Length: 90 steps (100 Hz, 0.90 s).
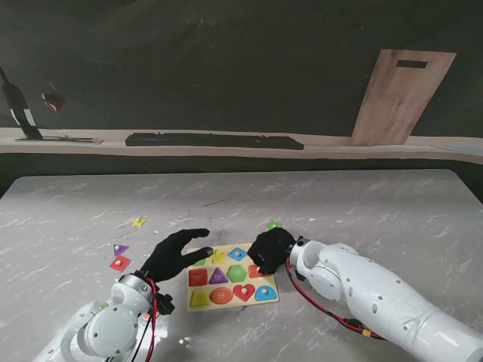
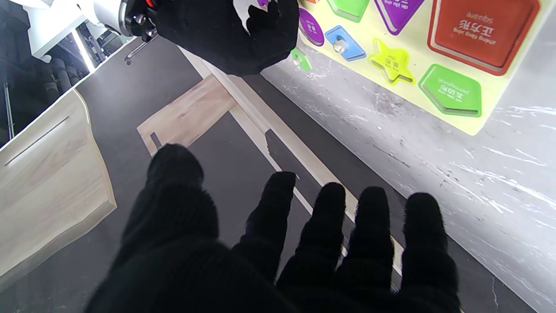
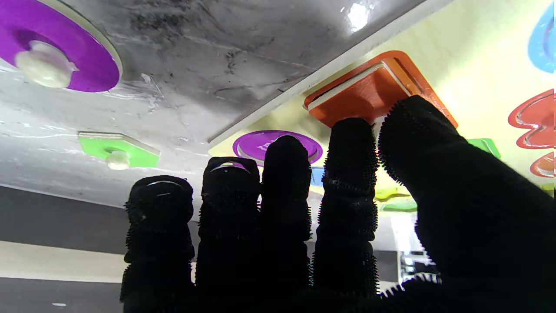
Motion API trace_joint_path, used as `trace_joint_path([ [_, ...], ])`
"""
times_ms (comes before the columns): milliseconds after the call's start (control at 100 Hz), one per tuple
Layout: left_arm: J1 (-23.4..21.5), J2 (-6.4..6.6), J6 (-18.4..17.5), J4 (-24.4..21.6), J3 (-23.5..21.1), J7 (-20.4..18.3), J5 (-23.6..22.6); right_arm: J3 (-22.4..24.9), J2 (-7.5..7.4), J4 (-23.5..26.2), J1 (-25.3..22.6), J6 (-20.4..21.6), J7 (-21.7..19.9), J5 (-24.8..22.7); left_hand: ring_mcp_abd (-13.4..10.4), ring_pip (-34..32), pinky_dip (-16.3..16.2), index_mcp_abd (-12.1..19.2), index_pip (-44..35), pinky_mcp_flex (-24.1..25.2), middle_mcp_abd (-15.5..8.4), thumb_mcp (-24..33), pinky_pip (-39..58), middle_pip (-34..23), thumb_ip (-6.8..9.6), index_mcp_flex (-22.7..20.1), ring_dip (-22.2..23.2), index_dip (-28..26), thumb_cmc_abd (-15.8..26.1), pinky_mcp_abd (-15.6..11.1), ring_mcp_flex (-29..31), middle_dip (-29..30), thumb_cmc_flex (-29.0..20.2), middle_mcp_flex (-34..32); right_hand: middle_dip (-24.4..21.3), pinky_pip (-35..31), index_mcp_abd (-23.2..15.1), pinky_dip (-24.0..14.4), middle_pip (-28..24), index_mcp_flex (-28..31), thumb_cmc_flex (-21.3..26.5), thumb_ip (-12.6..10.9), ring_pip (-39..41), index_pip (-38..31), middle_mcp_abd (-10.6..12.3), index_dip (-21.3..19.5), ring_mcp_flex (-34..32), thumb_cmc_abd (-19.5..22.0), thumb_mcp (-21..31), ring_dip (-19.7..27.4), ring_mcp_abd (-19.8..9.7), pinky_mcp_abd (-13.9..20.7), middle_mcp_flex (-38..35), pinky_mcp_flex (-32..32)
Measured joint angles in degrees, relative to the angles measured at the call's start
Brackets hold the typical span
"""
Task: Fit puzzle pieces into a puzzle board
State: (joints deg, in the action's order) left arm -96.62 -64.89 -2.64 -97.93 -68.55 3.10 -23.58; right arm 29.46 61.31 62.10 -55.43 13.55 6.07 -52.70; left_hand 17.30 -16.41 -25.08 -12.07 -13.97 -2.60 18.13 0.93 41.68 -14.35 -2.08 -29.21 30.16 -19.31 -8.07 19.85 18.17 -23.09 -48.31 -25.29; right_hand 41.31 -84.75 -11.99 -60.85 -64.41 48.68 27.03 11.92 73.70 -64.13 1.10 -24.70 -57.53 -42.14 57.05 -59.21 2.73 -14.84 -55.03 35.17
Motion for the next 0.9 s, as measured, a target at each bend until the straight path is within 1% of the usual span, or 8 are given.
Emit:
trace_joint_path([
  [200,-0.03,0.00,0.00,0.00,-0.04,-0.02,0.00,-0.37,0.01,0.28,0.32,-0.81,-1.08,0.02,0.00,0.01,0.00,0.00,0.00,0.00,0.00,0.00,0.00,0.00,0.00,0.00,0.00,0.00,0.01,0.00,0.00,0.00,0.00,0.00,0.00,0.00,-1.13,0.00,0.00,-0.06,-0.19,0.00,0.00,-0.36,0.00,-0.31,0.00,0.00,-0.73,0.00,0.00,0.00,0.01,-0.20],
  [420,-0.03,-0.01,0.00,-0.01,-0.05,-0.01,0.00,-0.43,-0.03,0.78,0.82,-0.95,-3.61,0.38,0.00,0.01,0.00,0.00,0.00,0.00,0.00,0.00,0.00,0.00,0.00,0.00,0.00,0.00,0.01,0.00,0.00,0.00,0.00,0.00,-0.01,0.00,-1.86,0.00,0.01,-1.66,-0.56,0.01,-0.15,-1.01,0.00,-0.80,1.27,0.84,-0.83,0.00,-0.02,0.01,1.23,-1.83],
  [530,-0.03,-0.01,0.00,-0.01,-0.06,0.00,0.00,0.36,-0.09,1.00,0.36,-0.87,-3.70,0.07,0.00,0.01,0.00,0.00,0.00,0.00,0.00,0.00,0.00,0.00,0.00,0.00,0.00,0.00,0.01,0.00,0.00,0.00,0.00,0.00,-0.01,0.07,-1.86,0.00,0.54,-3.28,-0.52,0.01,-0.74,-1.25,0.00,-0.80,2.25,1.58,-0.85,0.00,-0.05,0.04,2.58,-2.51],
  [590,-0.03,-0.01,0.00,-0.01,-0.06,-0.01,0.00,1.04,-0.18,1.32,-0.12,-0.85,-3.78,-0.28,0.00,0.01,0.00,0.00,0.00,0.01,0.00,0.00,0.00,0.00,0.00,0.00,0.00,0.00,0.01,0.00,0.00,0.00,0.00,0.00,-0.04,0.11,-1.86,0.00,0.80,-4.17,-0.48,0.01,-1.38,-1.27,0.00,-0.81,3.50,2.15,-0.84,0.00,-0.05,0.23,4.45,-3.44],
  [770,-0.01,0.00,-0.03,0.02,-0.06,-0.11,0.05,1.86,-0.65,2.07,-0.68,-0.31,-4.17,-1.12,0.00,0.01,0.00,0.00,0.00,0.01,0.00,0.00,0.00,0.00,0.00,0.00,0.00,0.00,0.01,0.00,0.00,0.00,0.00,0.00,-0.46,0.22,-1.87,0.00,1.53,-7.12,0.11,-0.20,-2.30,-1.60,0.00,-0.88,4.86,2.51,0.20,0.60,-0.08,0.83,5.82,-3.83],
  [870,0.00,0.00,-0.03,0.08,-0.05,-0.11,0.05,2.27,-0.80,2.32,-1.00,-0.07,-3.94,-1.72,0.00,0.01,0.00,0.00,0.00,0.01,0.00,0.00,0.00,0.00,0.00,0.00,0.00,0.00,0.01,0.00,0.00,0.00,0.00,0.00,-0.47,0.27,-1.89,0.00,1.60,-7.79,0.11,-0.46,-2.87,-0.56,0.00,-2.25,4.86,2.51,0.43,0.63,-0.13,1.45,6.68,-4.03],
  [900,0.01,0.00,-0.03,0.09,-0.04,-0.11,0.05,2.30,-0.84,2.35,-1.07,-0.07,-3.82,-1.81,0.00,0.01,0.00,0.00,0.00,0.01,0.00,0.00,0.00,0.00,0.00,0.00,0.00,0.00,0.01,0.00,0.00,0.00,0.00,0.00,-0.48,0.28,-1.89,0.00,1.60,-7.94,0.11,-1.07,-2.88,-0.44,0.00,-2.79,4.86,2.52,0.80,0.64,-0.37,1.45,6.98,-4.04],
])
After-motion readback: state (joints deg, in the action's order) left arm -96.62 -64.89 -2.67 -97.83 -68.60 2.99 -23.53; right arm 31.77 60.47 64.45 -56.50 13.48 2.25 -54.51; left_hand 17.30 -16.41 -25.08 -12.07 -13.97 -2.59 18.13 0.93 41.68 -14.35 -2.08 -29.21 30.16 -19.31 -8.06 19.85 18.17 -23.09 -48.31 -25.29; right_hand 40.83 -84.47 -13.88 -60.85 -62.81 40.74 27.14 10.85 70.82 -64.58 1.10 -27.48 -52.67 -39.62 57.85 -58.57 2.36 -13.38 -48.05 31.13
